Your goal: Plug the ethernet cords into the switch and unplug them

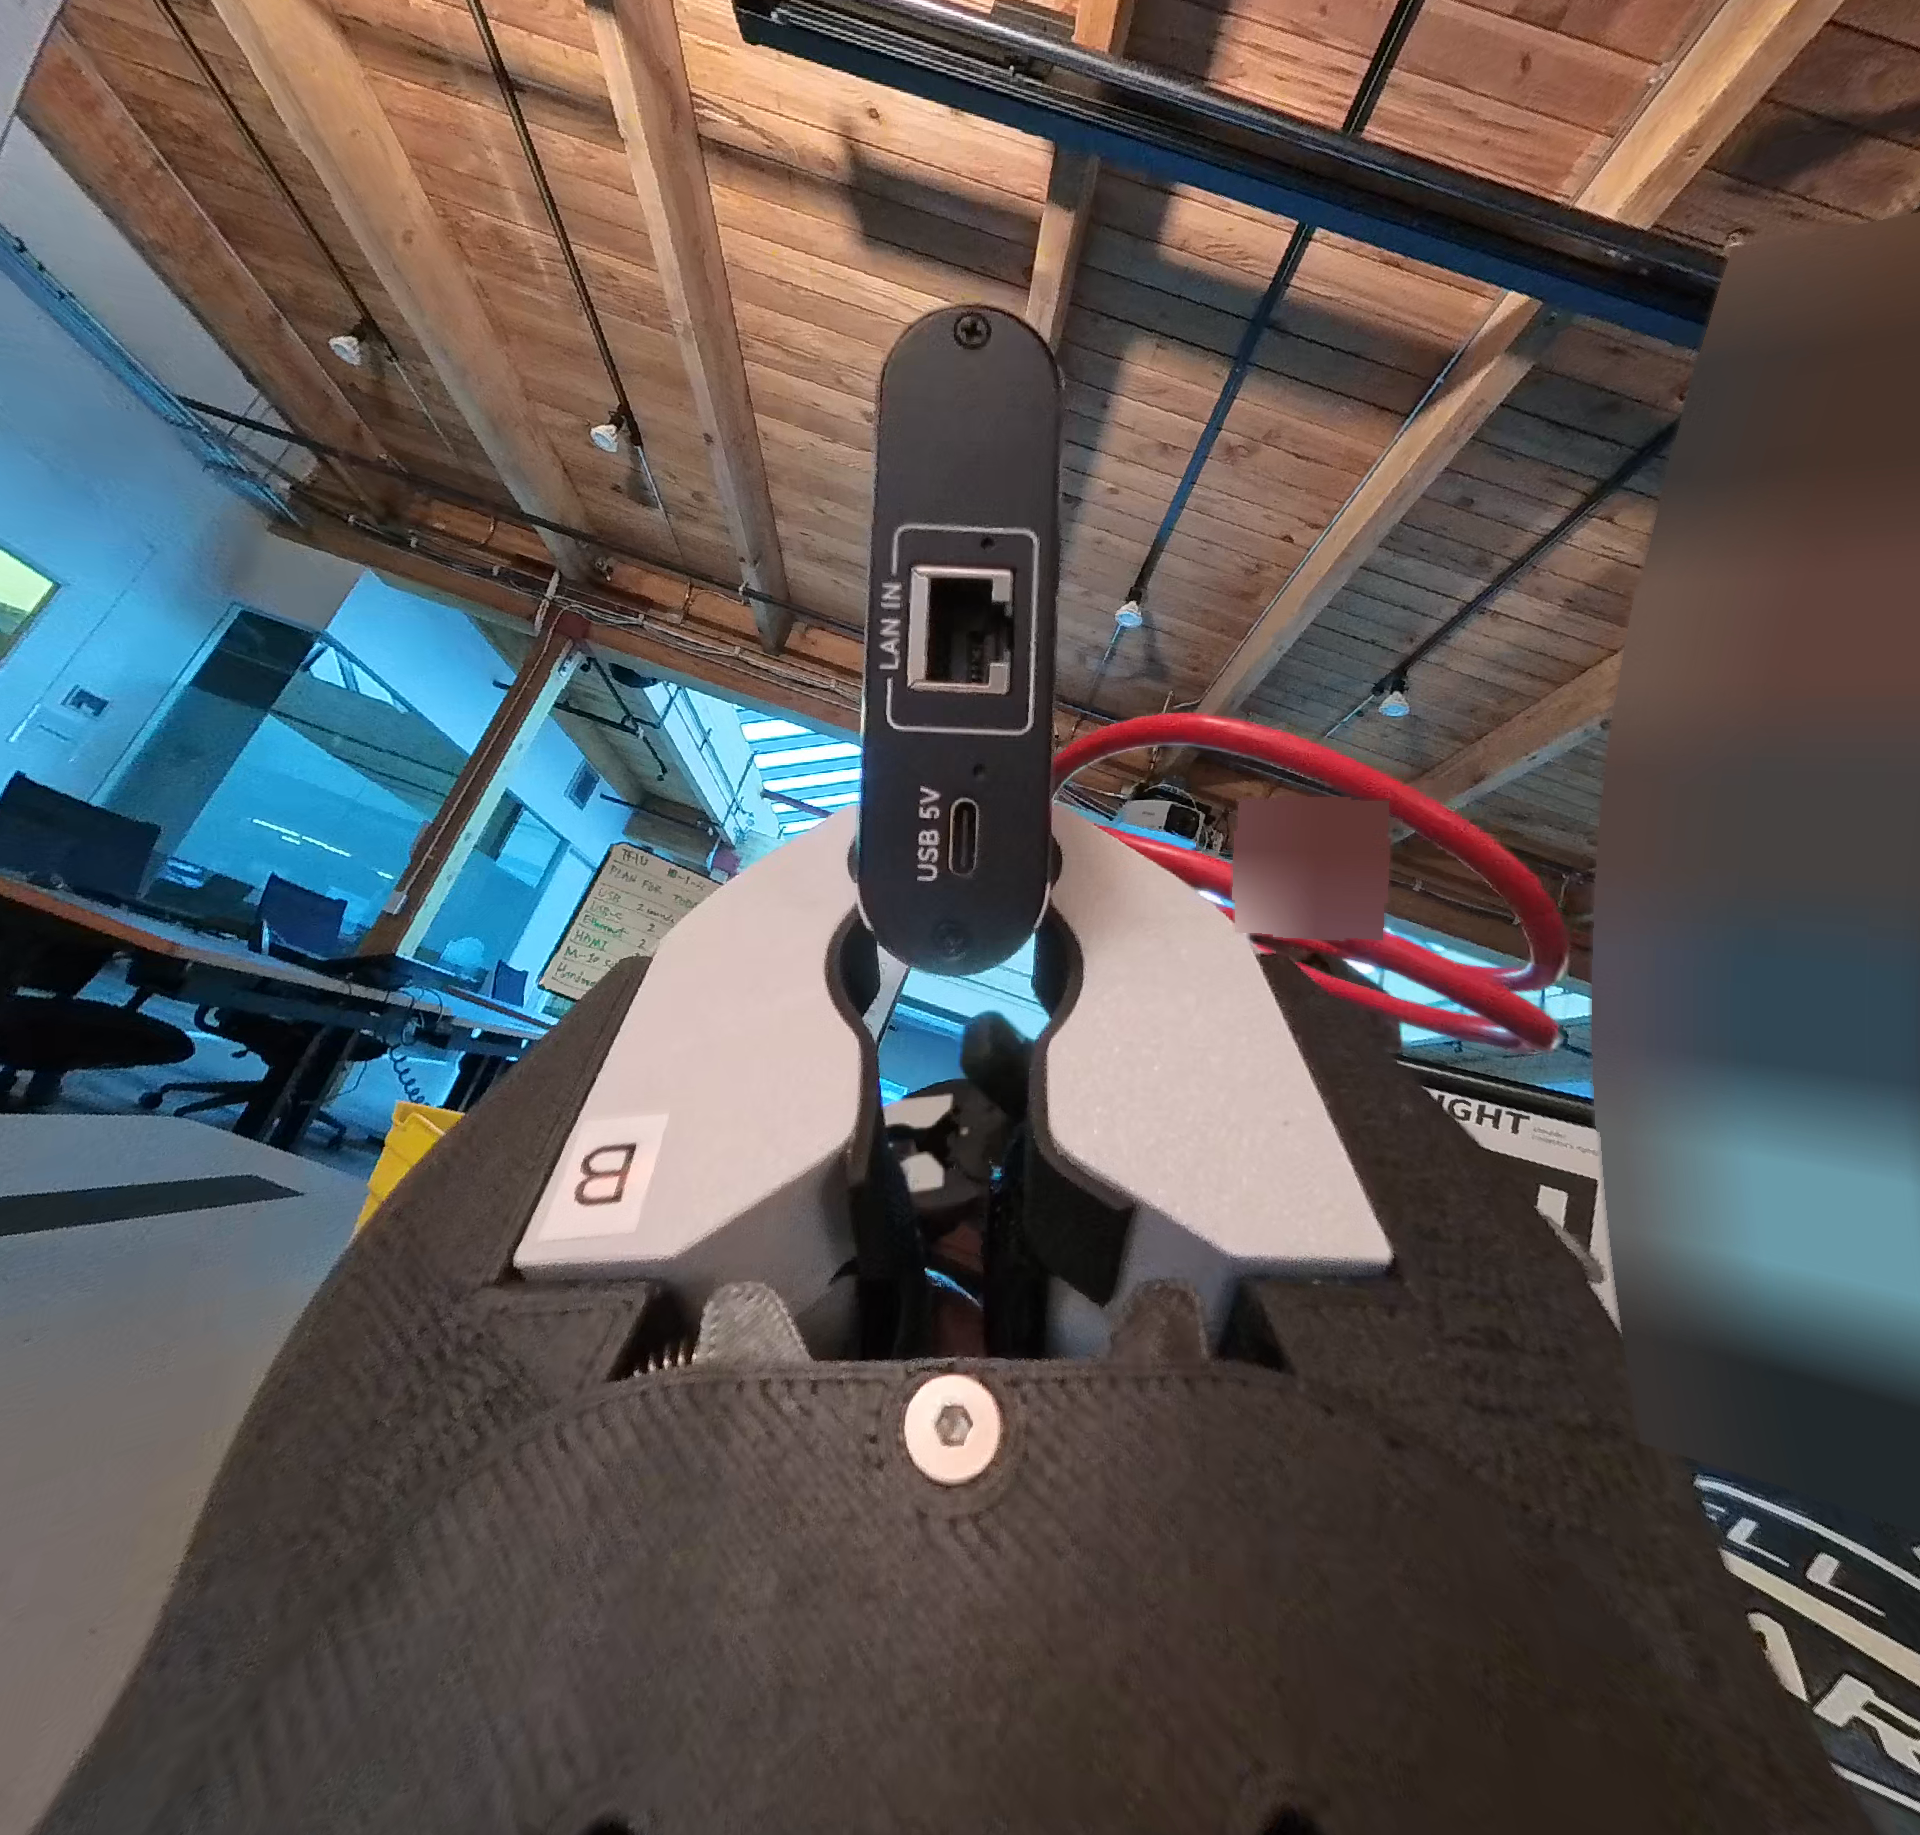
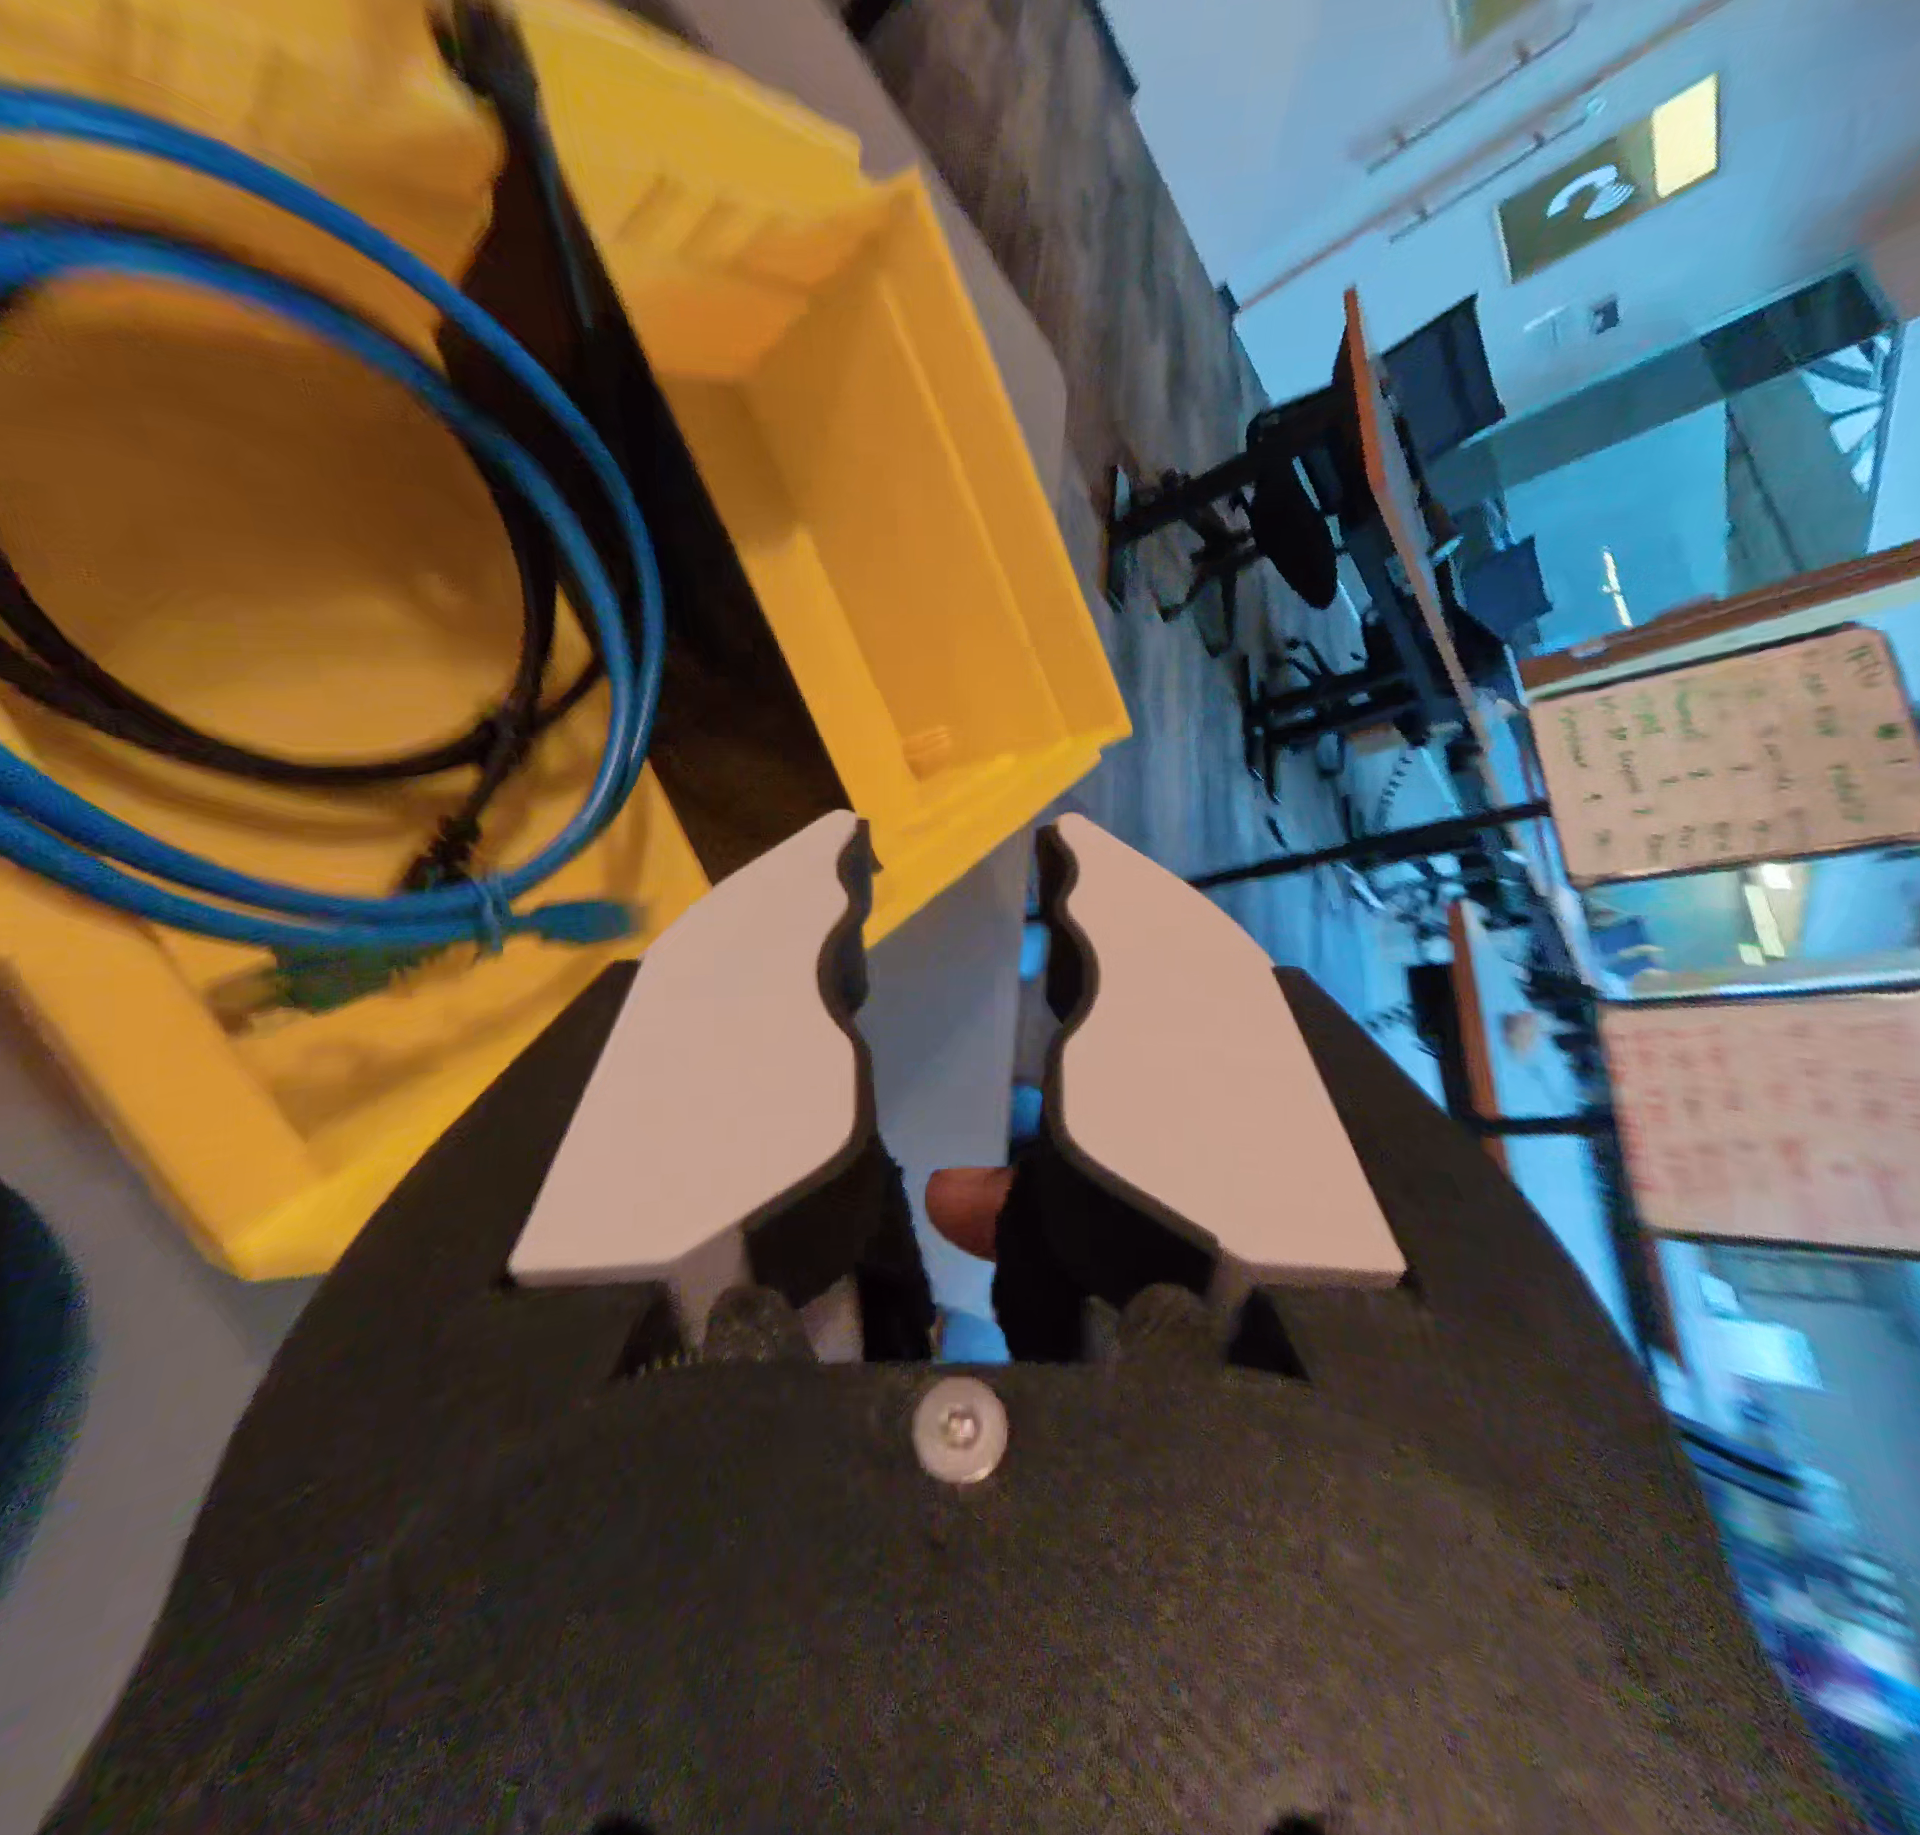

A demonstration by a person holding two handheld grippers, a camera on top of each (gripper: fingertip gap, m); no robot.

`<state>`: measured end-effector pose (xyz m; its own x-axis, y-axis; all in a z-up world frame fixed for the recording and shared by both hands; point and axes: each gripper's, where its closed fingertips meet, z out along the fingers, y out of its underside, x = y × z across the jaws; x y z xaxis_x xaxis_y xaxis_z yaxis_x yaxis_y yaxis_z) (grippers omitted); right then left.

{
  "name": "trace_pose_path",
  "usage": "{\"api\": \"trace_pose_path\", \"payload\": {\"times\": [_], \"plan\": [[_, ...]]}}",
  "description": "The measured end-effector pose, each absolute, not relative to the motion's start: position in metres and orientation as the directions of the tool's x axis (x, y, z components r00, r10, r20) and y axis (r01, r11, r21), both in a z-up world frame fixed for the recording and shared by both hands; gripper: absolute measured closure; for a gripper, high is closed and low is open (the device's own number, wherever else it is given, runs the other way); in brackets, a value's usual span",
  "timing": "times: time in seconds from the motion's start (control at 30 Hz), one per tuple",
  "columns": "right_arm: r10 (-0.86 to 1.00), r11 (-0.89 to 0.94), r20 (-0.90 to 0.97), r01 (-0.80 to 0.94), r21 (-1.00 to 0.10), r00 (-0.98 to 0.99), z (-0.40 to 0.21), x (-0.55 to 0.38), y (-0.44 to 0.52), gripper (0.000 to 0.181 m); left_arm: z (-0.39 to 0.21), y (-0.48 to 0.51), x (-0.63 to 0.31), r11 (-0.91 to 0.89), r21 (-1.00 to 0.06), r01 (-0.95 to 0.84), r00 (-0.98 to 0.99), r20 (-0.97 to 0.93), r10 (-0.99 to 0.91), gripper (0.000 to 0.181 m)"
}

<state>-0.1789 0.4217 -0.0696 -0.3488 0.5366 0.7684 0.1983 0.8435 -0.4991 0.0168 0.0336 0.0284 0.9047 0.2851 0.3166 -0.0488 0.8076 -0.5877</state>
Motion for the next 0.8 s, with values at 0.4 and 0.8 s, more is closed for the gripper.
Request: {"api": "trace_pose_path", "payload": {"times": [0.4,0.8], "plan": [[0.072,0.006,-0.008,0.008,-1.000,-0.997,0.014,-0.042,0.243,0.139,0.023,0.036,0.010,0.791,-0.609,-0.050,0.879,0.349,0.325,0.156],[-0.175,-0.225,-0.349,0.383,-0.896,-0.921,-0.018,-0.007,0.085,0.136,0.014,0.060,0.009,0.761,-0.647,0.052,0.896,0.367,0.250,0.156]]}}
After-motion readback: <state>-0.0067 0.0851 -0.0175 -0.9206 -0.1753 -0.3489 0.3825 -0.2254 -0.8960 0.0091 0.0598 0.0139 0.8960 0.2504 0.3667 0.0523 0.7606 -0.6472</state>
